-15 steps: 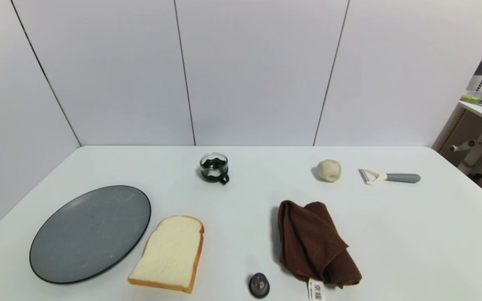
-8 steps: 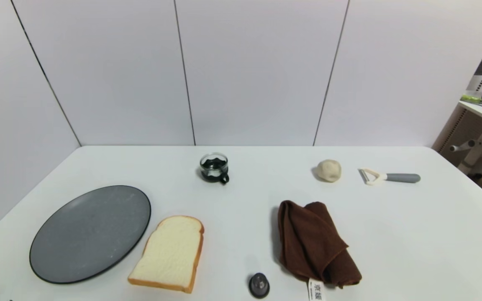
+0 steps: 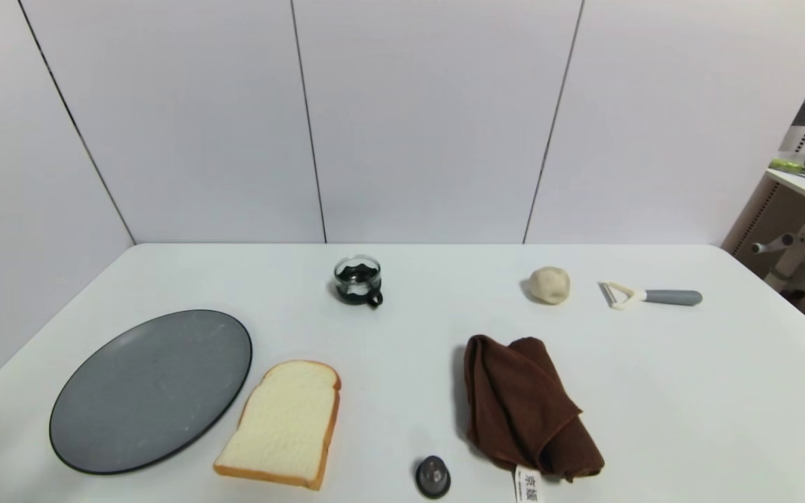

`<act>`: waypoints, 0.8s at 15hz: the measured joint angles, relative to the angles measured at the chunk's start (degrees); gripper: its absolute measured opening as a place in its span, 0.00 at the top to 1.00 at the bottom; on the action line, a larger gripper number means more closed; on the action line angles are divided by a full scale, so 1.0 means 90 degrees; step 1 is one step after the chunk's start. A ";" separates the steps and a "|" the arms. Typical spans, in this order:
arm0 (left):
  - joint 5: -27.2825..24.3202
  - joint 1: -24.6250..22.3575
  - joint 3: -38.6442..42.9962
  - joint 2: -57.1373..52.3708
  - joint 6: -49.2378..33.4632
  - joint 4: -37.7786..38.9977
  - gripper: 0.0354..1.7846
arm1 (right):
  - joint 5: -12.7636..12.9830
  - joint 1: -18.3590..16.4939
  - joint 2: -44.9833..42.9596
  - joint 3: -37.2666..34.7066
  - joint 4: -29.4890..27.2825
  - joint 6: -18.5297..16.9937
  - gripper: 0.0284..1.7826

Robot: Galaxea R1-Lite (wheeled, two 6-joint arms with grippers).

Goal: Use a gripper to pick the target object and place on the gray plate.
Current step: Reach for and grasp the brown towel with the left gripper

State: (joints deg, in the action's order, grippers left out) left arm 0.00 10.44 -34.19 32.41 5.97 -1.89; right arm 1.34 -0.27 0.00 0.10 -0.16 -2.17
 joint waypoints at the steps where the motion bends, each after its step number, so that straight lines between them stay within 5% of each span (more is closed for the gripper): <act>1: 0.0000 0.0104 -0.0451 0.0386 0.0056 -0.0004 0.06 | 0.0003 0.0000 0.0000 0.0000 0.0000 -0.0003 0.05; 6: -0.0597 0.0845 -0.2754 0.2545 0.0509 0.0011 0.06 | 0.0004 0.0000 0.0000 0.0000 -0.0003 -0.0003 0.05; 12: -0.1219 0.2962 -0.4004 0.4554 0.0591 -0.0004 0.06 | 0.0000 0.0003 0.0000 0.0000 -0.0003 -0.0003 0.05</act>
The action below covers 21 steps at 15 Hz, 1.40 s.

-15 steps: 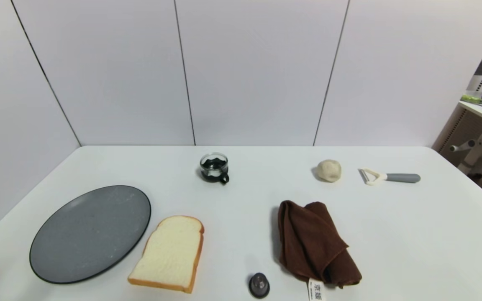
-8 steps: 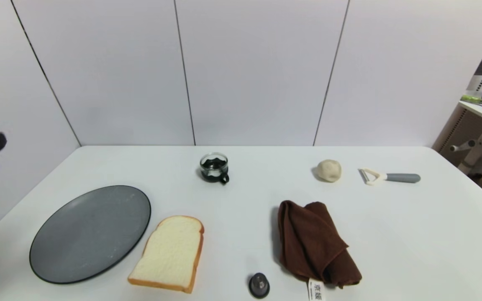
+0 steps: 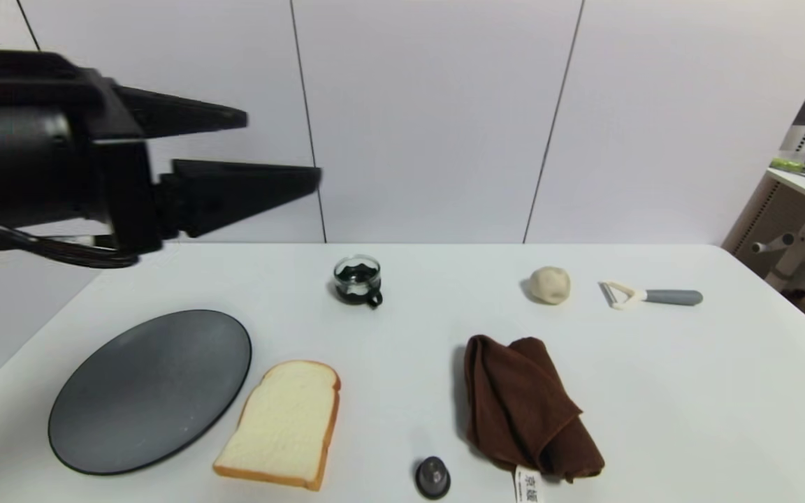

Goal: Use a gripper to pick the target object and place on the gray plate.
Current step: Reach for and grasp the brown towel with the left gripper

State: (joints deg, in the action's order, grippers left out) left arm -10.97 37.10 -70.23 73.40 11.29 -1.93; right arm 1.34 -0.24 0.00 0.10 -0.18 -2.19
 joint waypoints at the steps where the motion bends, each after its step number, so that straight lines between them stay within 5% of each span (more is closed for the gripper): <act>1: -0.0018 0.0263 -0.0163 0.0312 0.0000 0.0000 0.06 | 0.0004 -0.0003 0.0000 0.0000 0.0000 0.0000 0.05; 6: 0.0000 0.1085 -0.0840 0.1705 -0.0024 0.0034 0.06 | 0.0004 -0.0003 0.0000 0.0000 0.0003 0.0000 0.05; 16: 0.0145 0.1528 -0.2137 0.3740 -0.0309 -0.0058 0.06 | 0.0004 -0.0003 0.0000 0.0000 -0.0003 0.0003 0.05; 21: 0.1506 0.1953 -0.2269 0.4012 -0.1028 -0.0104 0.06 | 0.0003 -0.0003 0.0000 0.0000 -0.0004 0.0000 0.05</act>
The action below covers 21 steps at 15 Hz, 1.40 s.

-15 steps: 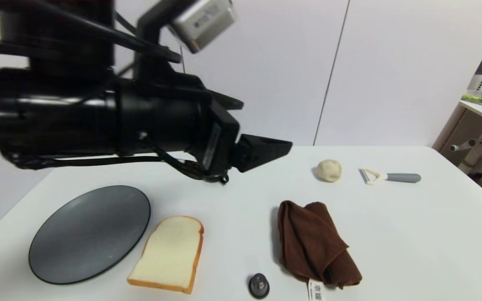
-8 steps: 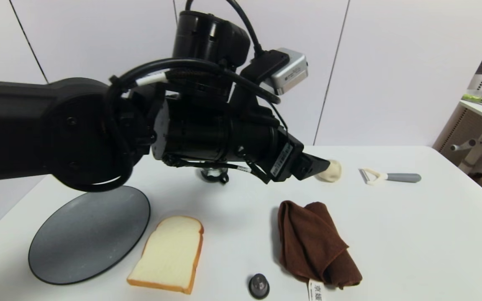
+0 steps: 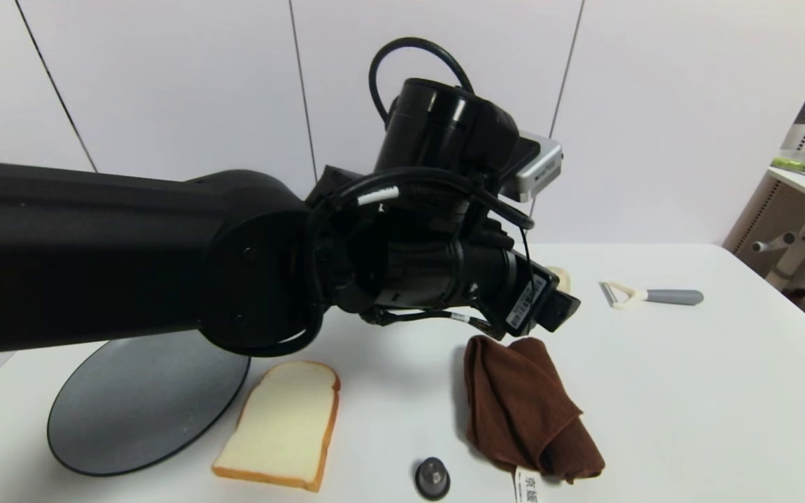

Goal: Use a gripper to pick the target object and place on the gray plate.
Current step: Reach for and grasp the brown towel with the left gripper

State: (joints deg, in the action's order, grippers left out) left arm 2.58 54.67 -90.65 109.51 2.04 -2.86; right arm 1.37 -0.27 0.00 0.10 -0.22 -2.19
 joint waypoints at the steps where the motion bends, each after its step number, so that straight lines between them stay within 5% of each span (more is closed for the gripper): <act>1: 0.0484 0.0102 -0.0026 0.0058 -0.0214 -0.0003 0.06 | 0.0000 0.0000 0.0000 0.0000 0.0004 0.0000 0.05; 4: 0.1923 0.0408 -0.0194 0.0309 -0.1203 0.0000 0.06 | 0.0001 0.0000 0.0000 0.0000 0.0000 0.0003 0.05; 10: 0.3608 0.0488 -0.0233 0.0910 -0.2201 0.0024 0.06 | 0.0001 0.0000 0.0000 0.0000 0.0004 0.0000 0.05; 21: 0.3657 0.0521 -0.0889 0.2125 -0.3615 0.0037 0.06 | 0.0000 0.0000 0.0000 0.0000 0.0007 0.0000 0.05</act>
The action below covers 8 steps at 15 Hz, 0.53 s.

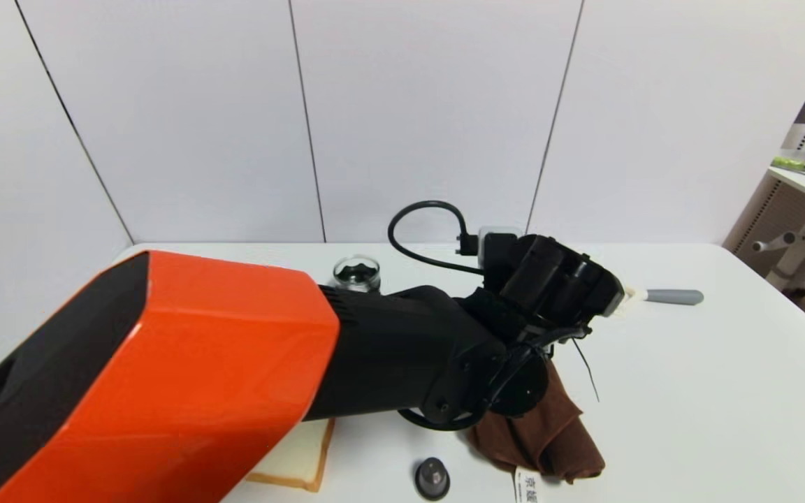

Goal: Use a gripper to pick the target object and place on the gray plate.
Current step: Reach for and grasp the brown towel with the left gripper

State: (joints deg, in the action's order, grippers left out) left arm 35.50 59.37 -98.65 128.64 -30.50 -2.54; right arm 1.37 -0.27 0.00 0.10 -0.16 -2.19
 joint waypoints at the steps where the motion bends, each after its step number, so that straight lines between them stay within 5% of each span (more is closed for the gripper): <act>1: -0.0022 0.0007 -0.0005 0.0089 -0.0065 0.0001 0.06 | 0.0000 0.0000 0.0000 0.0000 -0.0003 0.0000 0.05; 8: -0.0578 0.0051 -0.0196 0.0624 -0.0102 0.0294 0.06 | 0.0000 0.0000 0.0000 0.0000 -0.0003 0.0000 0.05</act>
State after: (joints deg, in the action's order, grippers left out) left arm 30.29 59.83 -100.41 134.25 -31.42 0.11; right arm 1.37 -0.27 0.00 0.10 -0.18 -2.19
